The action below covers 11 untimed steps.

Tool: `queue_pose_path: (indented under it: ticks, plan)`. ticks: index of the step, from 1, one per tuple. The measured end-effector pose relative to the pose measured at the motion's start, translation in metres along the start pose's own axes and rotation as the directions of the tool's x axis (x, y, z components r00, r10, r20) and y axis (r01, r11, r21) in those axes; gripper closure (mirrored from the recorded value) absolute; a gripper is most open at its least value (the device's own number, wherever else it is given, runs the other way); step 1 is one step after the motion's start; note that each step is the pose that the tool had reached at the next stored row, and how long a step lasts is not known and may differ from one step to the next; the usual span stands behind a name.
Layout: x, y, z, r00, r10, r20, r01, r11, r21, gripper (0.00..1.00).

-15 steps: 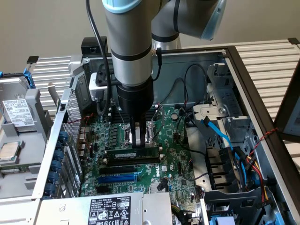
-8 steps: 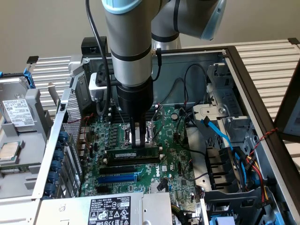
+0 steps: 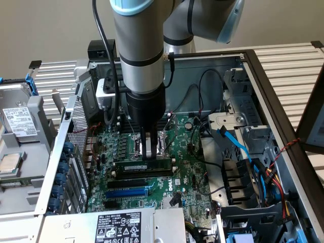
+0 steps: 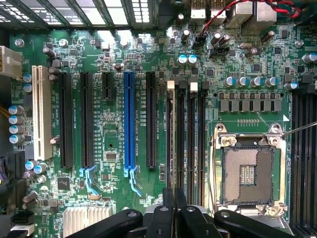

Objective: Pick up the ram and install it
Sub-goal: 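Insert the ram into the slot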

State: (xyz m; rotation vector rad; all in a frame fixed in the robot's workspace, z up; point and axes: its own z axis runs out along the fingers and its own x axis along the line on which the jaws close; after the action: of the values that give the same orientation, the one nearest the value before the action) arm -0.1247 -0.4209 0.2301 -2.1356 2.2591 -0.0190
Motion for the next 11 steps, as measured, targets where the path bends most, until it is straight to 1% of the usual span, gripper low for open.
queue_pose_path:
  ticks: [5, 11]
  plan:
    - [0.0000, 0.0006, 0.0009, 1.0000, 0.000, -0.0009, 0.000, 1.0000, 0.0015, 0.88]
    - [0.0000, 0.0006, 0.0011, 1.0000, 0.000, -0.0012, 0.000, 1.0000, 0.0019, 0.88]
